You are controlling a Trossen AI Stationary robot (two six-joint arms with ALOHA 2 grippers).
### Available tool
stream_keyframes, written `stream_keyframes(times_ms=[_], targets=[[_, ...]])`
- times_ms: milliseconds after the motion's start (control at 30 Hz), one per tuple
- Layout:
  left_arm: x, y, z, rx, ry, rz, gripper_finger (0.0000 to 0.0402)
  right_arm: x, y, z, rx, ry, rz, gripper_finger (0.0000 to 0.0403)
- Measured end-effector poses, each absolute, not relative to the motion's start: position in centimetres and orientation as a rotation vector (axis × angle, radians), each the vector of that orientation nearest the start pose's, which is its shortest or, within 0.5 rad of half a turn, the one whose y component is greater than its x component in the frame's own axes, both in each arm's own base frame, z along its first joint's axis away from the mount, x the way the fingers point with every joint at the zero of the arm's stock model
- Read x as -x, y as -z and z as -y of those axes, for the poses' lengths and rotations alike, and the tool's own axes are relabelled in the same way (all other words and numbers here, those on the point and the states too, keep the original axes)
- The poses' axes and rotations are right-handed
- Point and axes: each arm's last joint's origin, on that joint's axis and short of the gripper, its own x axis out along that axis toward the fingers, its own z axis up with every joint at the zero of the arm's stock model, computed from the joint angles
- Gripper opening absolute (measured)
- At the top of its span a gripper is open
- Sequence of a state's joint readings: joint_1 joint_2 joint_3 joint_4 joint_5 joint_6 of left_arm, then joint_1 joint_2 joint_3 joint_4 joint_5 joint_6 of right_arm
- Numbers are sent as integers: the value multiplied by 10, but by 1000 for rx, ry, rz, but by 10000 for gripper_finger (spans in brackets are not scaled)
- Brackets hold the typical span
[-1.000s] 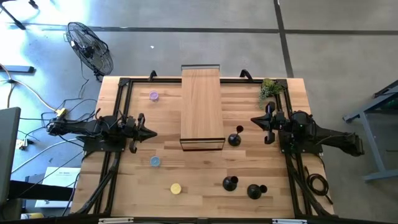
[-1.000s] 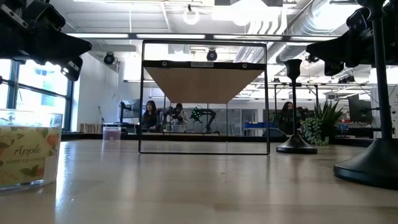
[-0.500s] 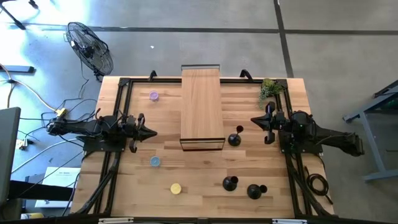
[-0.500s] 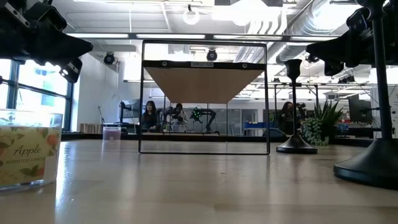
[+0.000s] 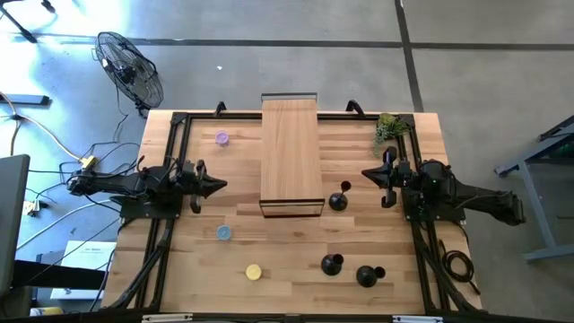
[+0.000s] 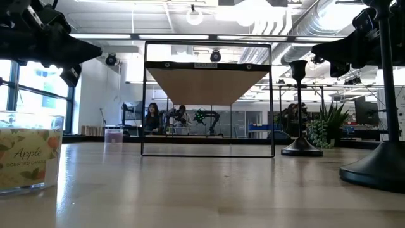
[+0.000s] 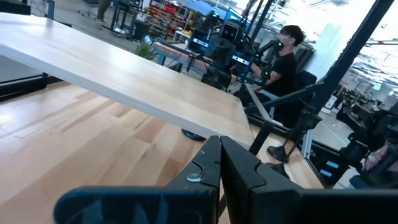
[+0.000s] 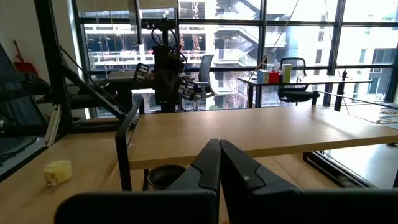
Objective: Pick & Place candle stick holders
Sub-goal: Put the purple scented candle on the shelf
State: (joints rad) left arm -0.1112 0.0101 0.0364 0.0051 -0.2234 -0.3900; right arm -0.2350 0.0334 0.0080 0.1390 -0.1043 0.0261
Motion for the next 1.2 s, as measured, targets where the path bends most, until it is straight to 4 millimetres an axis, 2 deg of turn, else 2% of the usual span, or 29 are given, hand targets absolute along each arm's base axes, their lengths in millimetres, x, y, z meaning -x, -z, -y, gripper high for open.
stream_keyframes(times_ms=[367,567,900,1200], targets=[[-95,-175,3,324,-150,54,0,-96,-179,20,-15,113,139,0],[-95,-176,3,328,-160,57,0,-96,-184,19,-250,93,196,0],[-95,-175,3,326,-163,56,0,-95,-188,20,-289,93,250,0],[-95,-175,2,330,-186,56,0,-95,-185,20,-325,102,216,0]])
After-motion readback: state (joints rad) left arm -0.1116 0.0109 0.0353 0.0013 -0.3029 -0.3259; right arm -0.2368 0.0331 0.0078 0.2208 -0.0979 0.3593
